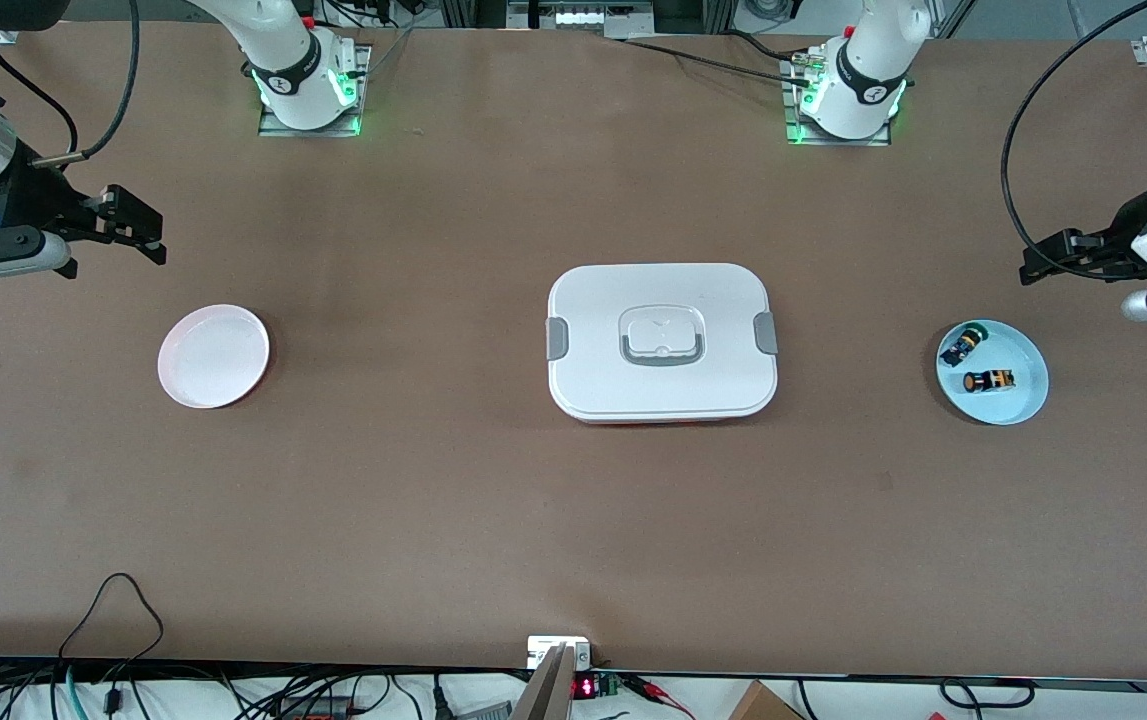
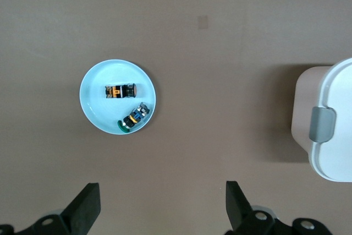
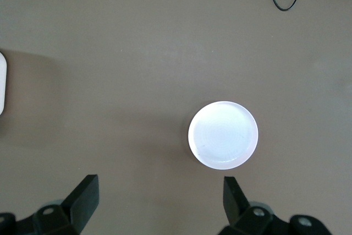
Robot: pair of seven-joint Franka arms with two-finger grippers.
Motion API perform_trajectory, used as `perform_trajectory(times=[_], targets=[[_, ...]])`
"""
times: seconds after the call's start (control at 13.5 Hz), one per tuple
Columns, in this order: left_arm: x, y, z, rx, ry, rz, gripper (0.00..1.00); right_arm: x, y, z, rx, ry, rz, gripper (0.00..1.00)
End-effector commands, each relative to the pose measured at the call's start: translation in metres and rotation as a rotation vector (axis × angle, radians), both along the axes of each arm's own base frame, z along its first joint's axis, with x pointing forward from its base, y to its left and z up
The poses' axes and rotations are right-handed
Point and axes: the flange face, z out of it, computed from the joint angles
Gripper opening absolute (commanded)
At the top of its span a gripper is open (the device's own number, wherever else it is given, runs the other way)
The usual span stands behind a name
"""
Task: Transfer orange switch to right arm and place
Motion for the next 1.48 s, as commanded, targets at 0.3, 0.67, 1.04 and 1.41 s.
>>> perform_trajectory(times=[0.3, 0.67, 1.04, 1.41], targets=[[0.003, 0.106, -0.088, -0.053, 0.209, 0.108, 1.0, 0.0, 0.002, 0.006, 0.003, -0.004, -0.005, 1.0], [0.008, 0.113, -0.181, -0.002, 0.107, 0.048, 1.0, 0.0, 0.0, 0.006, 0.002, -0.003, -0.008, 1.0], [-0.002, 0.106, -0.269, 0.008, -0.02, -0.012, 1.0, 0.001, 0.002, 0.006, 0.002, -0.006, -0.005, 1.0], [-0.009, 0.106, -0.33, 0.008, -0.07, -0.034, 1.0, 0.001, 0.004, 0.007, 0.001, -0.012, 0.0, 1.0]])
